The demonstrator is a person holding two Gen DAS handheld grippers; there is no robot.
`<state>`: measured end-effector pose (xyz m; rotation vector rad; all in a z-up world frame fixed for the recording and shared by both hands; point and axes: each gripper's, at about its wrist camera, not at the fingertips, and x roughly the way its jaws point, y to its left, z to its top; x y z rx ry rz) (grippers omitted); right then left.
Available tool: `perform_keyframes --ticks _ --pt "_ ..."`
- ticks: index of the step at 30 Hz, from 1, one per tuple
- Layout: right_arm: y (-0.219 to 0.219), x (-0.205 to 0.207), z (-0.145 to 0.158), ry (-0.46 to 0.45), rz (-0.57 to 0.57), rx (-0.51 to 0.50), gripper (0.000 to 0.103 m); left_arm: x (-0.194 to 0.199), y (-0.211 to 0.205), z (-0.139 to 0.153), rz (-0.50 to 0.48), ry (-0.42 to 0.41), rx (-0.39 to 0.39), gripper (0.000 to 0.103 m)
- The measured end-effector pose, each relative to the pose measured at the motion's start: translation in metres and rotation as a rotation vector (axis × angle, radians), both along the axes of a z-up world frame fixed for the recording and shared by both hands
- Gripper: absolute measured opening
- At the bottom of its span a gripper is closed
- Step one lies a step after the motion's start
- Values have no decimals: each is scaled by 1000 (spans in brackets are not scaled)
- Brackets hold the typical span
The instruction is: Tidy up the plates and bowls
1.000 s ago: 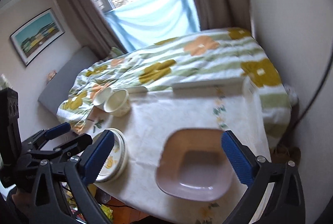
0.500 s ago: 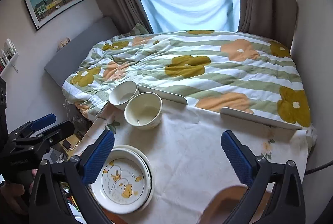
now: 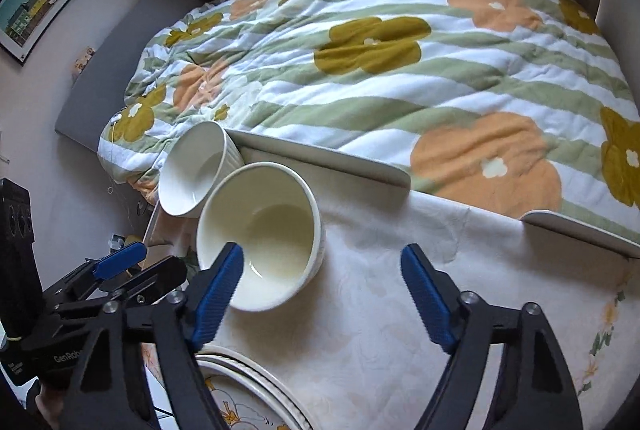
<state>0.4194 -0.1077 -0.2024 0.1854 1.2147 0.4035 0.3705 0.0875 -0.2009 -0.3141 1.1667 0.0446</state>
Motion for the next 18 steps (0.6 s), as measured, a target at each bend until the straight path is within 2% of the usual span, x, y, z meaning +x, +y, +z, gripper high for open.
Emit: perform_keyframes --ticks 3,5,8,11,14,15,18 --pt "5 8 -16 41 7 9 54 16 1 -21 -6 43 -16 59" --pt "8 12 -24 58 8 14 48 21 1 -30 -14 64 -28 44" --pt "15 17 -31 86 11 23 33 28 0 -40 -26 85 -41 29" --pt "19 20 -35 94 7 4 32 33 0 -44 -34 91 -51 24" --pt "22 20 -38 108 5 10 20 36 -1 -46 -46 94 -44 14" --pt "24 20 -39 113 6 12 16 35 -1 -45 -49 94 -37 13" --pt "27 19 -37 105 3 -14 16 35 -1 -44 -58 96 -28 12"
